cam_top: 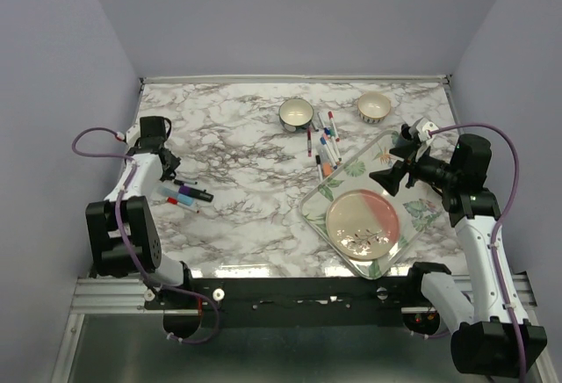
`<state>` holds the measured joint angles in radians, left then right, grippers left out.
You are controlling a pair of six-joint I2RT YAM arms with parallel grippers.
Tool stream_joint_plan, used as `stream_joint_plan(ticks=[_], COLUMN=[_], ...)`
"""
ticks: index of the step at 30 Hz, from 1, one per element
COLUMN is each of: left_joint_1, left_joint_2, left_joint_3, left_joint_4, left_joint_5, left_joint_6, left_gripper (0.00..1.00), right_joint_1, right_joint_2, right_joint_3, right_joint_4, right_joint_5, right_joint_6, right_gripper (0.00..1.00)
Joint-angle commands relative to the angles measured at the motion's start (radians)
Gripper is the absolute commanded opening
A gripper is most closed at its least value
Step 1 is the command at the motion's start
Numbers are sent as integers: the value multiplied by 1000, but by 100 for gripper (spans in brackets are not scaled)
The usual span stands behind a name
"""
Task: Open the pen caps
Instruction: Grab a pen on the table with the left arm
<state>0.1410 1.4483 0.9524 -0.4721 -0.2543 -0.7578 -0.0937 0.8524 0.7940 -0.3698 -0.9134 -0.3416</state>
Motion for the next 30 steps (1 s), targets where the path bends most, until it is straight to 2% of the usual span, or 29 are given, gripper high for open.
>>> stream_joint_plan(ticks=[1,8,30], left_joint_1=[28,51,115], left_joint_2=[83,155,287], left_joint_3=[72,83,121], left_joint_4=[-17,-17,0], left_joint_5=[-14,-42,47], left_joint_6=[-15,-35,-38], left_gripper=[34,35,40], right_joint_1=[-8,-8,-6], right_joint_2=[-18,-24,-23], right_joint_3=[14,17,20], right_joint_4=[-29,-34,-40], right_joint_5=[-24,-25,-35], right_joint_6=[-2,-4,-4], right_gripper=[100,100,100])
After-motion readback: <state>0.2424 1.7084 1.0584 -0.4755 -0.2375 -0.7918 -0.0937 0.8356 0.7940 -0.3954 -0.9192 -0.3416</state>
